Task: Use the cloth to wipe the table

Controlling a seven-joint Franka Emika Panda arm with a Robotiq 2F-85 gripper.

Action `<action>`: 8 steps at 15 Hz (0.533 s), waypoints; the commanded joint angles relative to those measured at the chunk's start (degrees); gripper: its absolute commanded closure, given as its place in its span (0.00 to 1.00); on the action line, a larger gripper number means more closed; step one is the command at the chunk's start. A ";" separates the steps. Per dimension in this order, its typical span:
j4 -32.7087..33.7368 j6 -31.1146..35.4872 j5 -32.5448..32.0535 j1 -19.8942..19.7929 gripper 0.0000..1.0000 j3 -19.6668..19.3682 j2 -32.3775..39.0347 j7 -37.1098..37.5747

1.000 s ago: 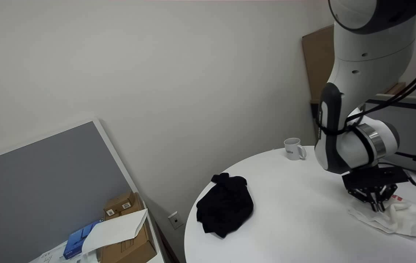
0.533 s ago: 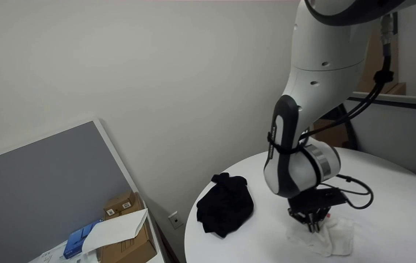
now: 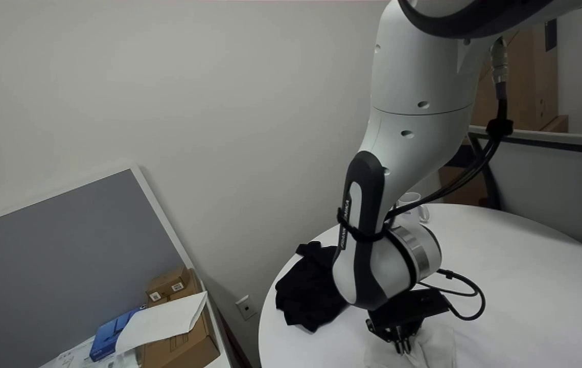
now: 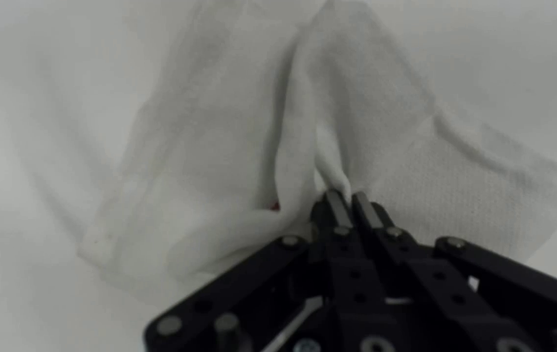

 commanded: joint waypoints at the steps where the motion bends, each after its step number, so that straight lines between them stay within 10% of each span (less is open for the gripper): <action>1: -6.85 2.40 0.26 -2.39 0.99 -5.26 -1.73 -0.29; 8: -18.93 7.21 0.56 -9.74 0.99 -17.00 -7.02 0.41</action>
